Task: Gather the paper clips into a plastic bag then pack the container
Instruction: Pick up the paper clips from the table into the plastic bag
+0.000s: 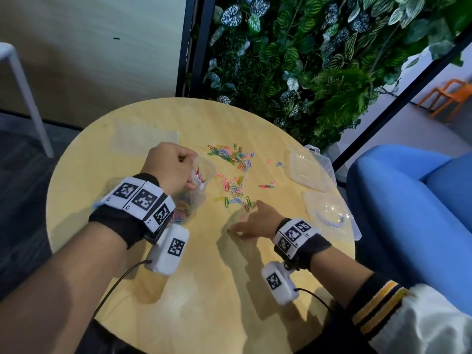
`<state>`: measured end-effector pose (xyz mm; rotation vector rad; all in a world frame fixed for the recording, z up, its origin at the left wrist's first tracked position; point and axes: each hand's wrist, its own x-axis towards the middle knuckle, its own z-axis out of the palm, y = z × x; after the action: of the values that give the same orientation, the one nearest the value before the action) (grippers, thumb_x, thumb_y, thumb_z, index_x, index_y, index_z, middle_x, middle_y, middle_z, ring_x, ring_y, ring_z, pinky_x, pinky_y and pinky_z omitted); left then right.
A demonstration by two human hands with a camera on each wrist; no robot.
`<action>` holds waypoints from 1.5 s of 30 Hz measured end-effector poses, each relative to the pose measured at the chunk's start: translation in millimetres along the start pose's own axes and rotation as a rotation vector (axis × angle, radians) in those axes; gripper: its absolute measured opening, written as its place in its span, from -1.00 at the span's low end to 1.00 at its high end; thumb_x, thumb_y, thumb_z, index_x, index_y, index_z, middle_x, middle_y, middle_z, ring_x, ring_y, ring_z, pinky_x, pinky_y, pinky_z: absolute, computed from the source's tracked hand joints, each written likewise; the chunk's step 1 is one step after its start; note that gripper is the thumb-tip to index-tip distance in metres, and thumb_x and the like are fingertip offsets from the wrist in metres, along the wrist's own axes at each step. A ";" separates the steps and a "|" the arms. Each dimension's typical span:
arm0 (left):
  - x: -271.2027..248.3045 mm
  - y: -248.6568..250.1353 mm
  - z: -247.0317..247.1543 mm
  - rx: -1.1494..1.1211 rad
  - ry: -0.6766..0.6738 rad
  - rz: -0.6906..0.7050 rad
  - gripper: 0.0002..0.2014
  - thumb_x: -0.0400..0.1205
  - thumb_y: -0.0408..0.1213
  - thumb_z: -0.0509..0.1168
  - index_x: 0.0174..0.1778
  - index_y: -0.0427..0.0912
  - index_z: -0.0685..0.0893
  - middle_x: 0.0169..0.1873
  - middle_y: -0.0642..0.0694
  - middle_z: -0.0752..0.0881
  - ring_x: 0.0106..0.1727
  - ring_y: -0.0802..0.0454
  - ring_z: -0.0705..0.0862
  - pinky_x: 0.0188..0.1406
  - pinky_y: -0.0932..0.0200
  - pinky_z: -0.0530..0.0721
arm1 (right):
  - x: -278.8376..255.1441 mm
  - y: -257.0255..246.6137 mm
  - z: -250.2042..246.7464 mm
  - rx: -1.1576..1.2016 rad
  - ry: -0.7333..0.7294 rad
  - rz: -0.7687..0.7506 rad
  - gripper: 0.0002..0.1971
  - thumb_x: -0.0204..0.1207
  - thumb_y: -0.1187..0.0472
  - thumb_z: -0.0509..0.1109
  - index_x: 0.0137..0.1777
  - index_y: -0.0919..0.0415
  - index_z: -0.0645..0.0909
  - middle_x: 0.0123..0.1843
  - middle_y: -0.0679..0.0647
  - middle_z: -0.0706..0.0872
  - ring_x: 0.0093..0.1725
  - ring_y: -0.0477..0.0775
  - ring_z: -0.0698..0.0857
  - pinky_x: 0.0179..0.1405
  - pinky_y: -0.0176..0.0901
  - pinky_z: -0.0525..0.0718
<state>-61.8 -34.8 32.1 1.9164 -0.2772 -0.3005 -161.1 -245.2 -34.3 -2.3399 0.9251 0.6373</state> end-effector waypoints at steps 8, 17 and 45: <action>1.1 2.5 -0.1 0.193 0.023 0.089 -0.73 0.73 -0.40 0.17 0.10 -0.20 0.80 -0.05 -0.16 0.79 -0.42 -0.07 0.81 -0.38 0.27 0.75 | 41.5 -60.1 -9.9 -0.013 0.281 -0.008 0.10 0.17 -0.32 0.61 0.60 0.17 0.20 0.50 0.27 0.31 0.19 0.27 0.56 0.00 0.06 0.58; 6.9 -1.2 0.5 0.211 0.022 0.087 -0.72 0.71 -0.37 0.19 0.17 -0.21 0.81 0.04 -0.22 0.83 -0.04 -0.23 0.82 0.16 -0.07 0.75 | 58.7 -66.4 -9.1 -0.156 0.483 -0.281 -0.71 0.56 0.04 0.41 0.19 0.14 0.76 0.28 0.18 0.63 -0.03 0.14 0.63 -0.07 -0.25 0.53; 8.5 16.0 54.0 0.211 0.008 0.107 -0.75 0.69 -0.43 0.18 -0.14 -0.36 0.77 -0.04 -0.36 0.79 -0.39 -0.23 0.80 -0.20 -0.12 0.81 | 5.8 -62.3 -55.2 0.524 -0.169 -0.616 -0.71 0.51 0.48 0.43 0.23 0.40 0.71 0.05 0.30 0.80 -0.12 -0.05 0.76 -0.02 -0.32 0.70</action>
<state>-72.9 -90.5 27.8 2.1008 -0.4191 -0.1984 -99.8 -244.1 22.3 -1.9032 0.2178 0.2819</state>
